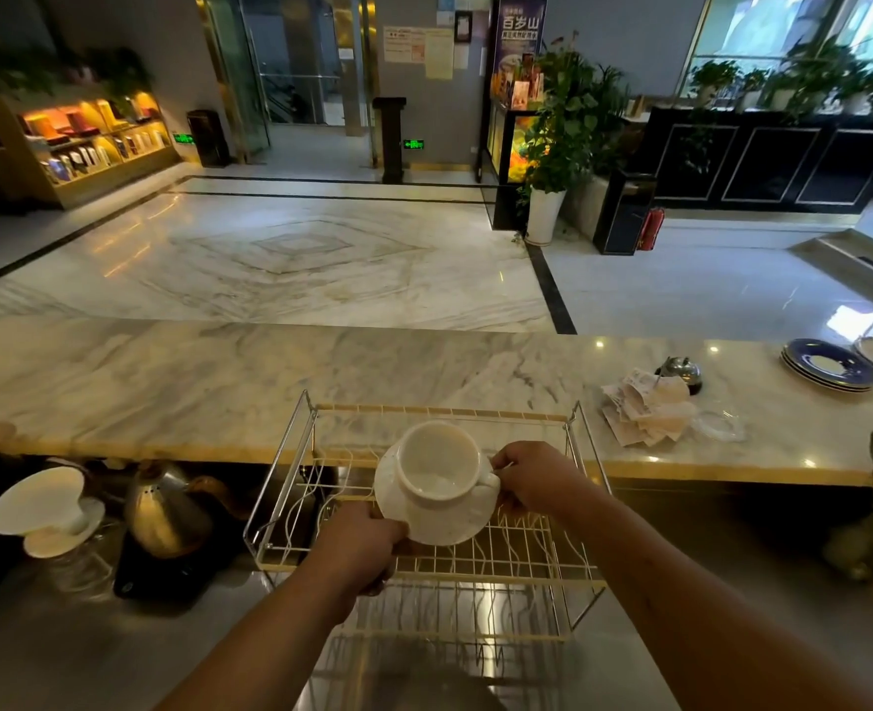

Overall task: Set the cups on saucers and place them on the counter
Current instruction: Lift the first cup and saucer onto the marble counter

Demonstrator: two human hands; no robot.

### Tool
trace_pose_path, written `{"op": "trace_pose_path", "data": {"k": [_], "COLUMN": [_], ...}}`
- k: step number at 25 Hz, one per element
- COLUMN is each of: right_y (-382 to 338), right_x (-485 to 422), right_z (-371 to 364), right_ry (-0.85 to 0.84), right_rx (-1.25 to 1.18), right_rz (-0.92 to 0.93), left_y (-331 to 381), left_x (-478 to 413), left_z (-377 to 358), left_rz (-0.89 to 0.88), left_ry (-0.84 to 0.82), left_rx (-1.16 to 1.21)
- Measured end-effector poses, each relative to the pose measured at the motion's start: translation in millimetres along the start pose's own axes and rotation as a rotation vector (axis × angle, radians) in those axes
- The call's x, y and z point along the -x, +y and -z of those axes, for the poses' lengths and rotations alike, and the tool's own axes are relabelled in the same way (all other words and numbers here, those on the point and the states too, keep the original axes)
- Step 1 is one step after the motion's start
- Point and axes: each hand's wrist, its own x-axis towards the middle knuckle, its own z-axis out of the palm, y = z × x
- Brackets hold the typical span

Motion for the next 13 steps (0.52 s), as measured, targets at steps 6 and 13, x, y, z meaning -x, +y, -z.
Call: {"op": "trace_pose_path", "data": {"k": [6, 13], "right_y": [-3.0, 6.3], "right_x": [8.7, 48.7], "right_z": [-4.1, -6.7], "right_ry": [0.054, 0.298], "right_rx": [-0.021, 0.012], "right_rz": [-0.002, 0.094], "left_y": [-0.9, -7.3], "left_x": [0.3, 13.3], "left_z": [-2.0, 7.4], "left_rz": [0.004, -0.093], "left_ry": [0.007, 0.063], "left_rx": [-0.001, -0.181]}}
